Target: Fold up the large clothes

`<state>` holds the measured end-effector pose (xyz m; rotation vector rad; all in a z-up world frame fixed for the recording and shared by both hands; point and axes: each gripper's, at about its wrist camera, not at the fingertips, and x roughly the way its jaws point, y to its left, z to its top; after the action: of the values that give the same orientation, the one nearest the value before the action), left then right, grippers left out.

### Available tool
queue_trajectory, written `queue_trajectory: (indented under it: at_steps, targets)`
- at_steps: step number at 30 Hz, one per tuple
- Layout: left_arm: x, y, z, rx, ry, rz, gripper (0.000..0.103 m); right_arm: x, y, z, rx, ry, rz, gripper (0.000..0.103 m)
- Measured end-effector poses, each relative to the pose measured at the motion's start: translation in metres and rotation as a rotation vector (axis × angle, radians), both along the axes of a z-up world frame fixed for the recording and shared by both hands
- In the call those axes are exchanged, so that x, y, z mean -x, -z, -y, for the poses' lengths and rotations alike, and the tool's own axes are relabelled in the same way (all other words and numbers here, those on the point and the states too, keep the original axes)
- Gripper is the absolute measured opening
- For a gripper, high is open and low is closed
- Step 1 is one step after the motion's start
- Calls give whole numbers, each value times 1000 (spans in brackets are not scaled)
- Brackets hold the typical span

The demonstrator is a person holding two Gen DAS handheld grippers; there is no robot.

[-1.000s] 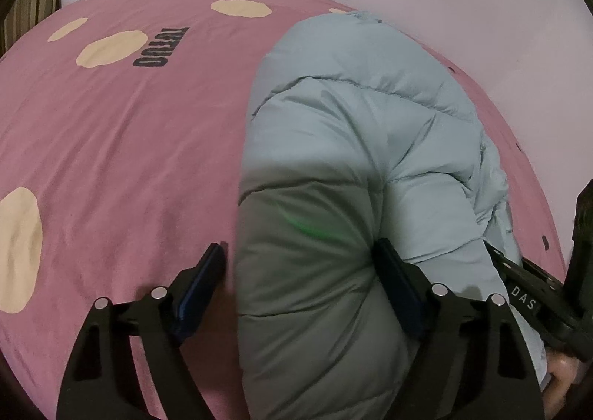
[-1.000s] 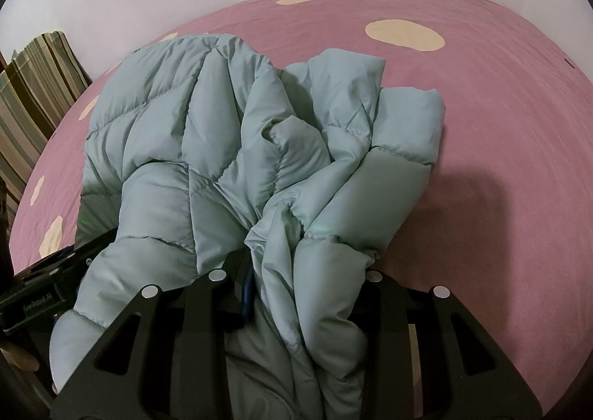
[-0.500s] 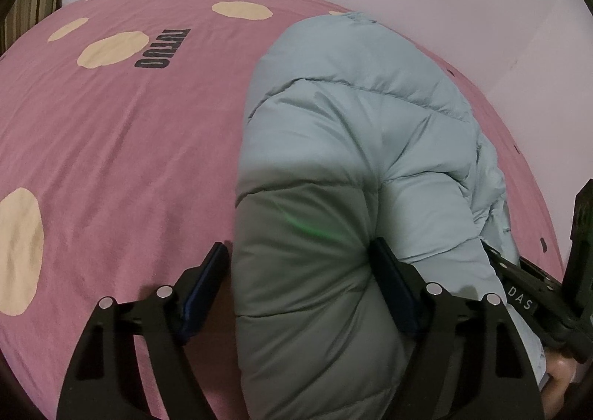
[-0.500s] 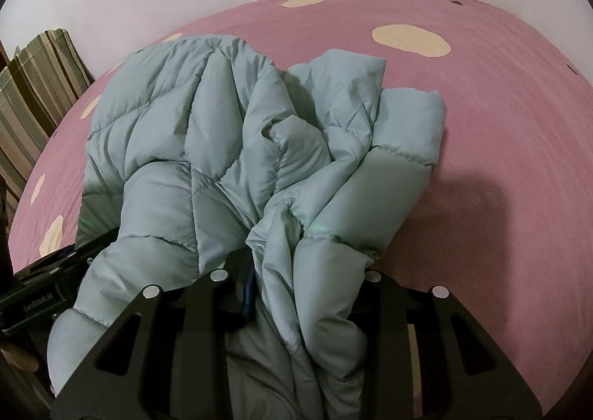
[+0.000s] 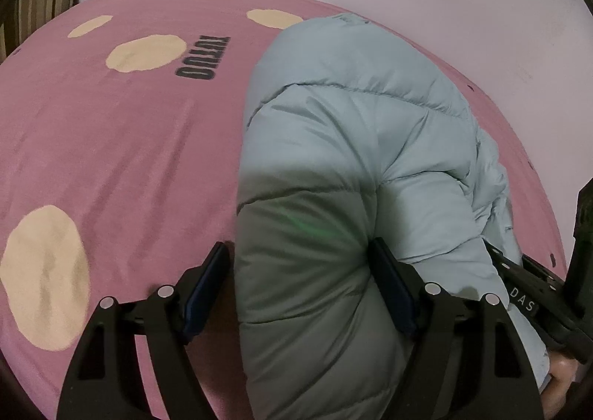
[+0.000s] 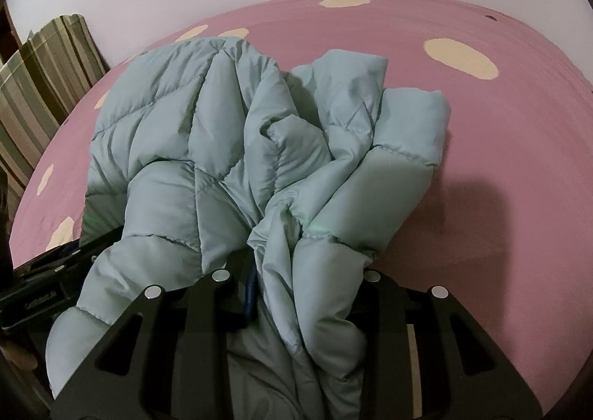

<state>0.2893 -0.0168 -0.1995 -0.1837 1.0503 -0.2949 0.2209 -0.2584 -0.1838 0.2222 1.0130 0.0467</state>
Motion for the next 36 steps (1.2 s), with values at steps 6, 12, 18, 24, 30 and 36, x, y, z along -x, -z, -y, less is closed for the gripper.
queue_trajectory:
  at_steps: [6,12,18,24,30,36]
  targets:
    - [-3,-1,-14,-10,-19,2,76,-11,2,-12,-15,-13,1,31]
    - [-9,0,-15,-13,-22,1,76,-16,2,-18,-21,-11,5,31]
    - [-4,-4,-11,-38,-23,13,76,-14,3,-19,-27,-4,14,31]
    - [-2,-9,-8,-72,-18,20,78,-10,2,-14,-25,20,25,39]
    - [-3,-9,-13,-31,-23,5,83,-3,-3,-2,-20,61,30,52]
    - [7,-16,-18,-11,-47,9,83,9,-11,1,-7,73,40,58]
